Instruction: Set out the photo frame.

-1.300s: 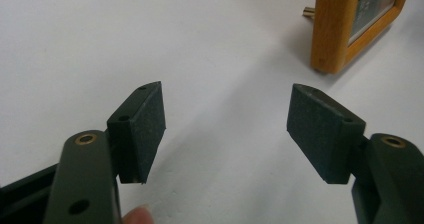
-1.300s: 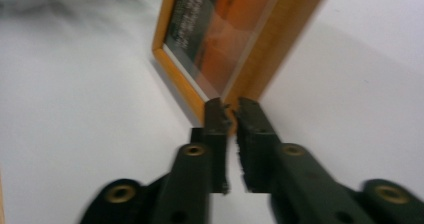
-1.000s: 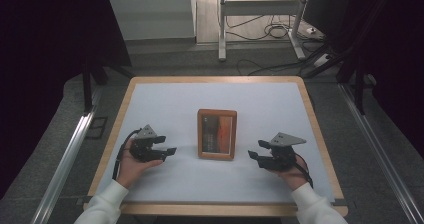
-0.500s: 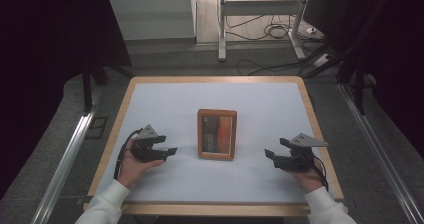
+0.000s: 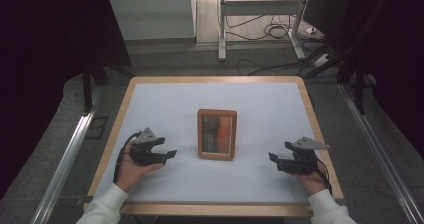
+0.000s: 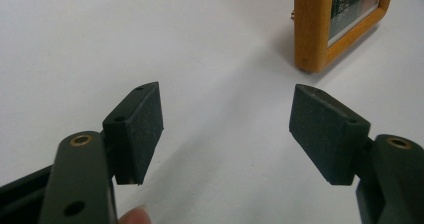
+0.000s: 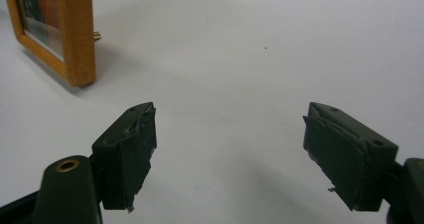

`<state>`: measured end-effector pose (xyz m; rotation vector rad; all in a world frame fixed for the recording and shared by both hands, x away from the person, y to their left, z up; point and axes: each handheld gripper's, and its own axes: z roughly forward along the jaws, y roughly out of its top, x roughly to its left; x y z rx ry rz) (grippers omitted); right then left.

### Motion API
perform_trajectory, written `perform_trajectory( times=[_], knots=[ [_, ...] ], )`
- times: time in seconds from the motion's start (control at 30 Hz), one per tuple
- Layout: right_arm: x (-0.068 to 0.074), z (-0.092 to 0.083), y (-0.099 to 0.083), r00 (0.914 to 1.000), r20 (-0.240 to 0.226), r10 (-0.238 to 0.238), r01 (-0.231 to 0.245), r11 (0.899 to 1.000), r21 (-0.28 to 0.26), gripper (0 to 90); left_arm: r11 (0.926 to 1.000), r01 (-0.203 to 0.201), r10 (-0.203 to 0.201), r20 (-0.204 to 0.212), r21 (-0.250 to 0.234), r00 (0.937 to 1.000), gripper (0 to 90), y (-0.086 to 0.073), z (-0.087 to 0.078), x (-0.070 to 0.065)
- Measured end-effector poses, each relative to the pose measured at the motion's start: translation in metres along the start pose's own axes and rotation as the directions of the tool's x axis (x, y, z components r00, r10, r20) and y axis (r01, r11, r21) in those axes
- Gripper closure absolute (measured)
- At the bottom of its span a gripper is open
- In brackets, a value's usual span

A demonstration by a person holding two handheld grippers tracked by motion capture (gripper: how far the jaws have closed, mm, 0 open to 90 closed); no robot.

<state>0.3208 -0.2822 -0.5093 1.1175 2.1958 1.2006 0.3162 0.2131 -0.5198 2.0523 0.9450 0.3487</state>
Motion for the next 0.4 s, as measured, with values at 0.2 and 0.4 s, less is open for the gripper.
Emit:
perform_trajectory(
  times=[0.2, 0.4],
  knots=[
    [-0.0006, 0.0004, 0.0002, 1.0, -0.001, 0.004, -0.004, 1.0, -0.008, 21.2, 1.0, -0.004, 0.004, 0.001, 0.007, 1.0, 29.2, -0.0004, 0.0024, 0.0008],
    [0.0013, 0.0007, 0.0012, 1.0, -0.006, -0.003, 0.003, 1.0, -0.012, 20.4, 1.0, 0.004, -0.004, -0.001, 0.005, 1.0, 29.2, 0.0002, 0.0019, 0.0014]
  ],
)
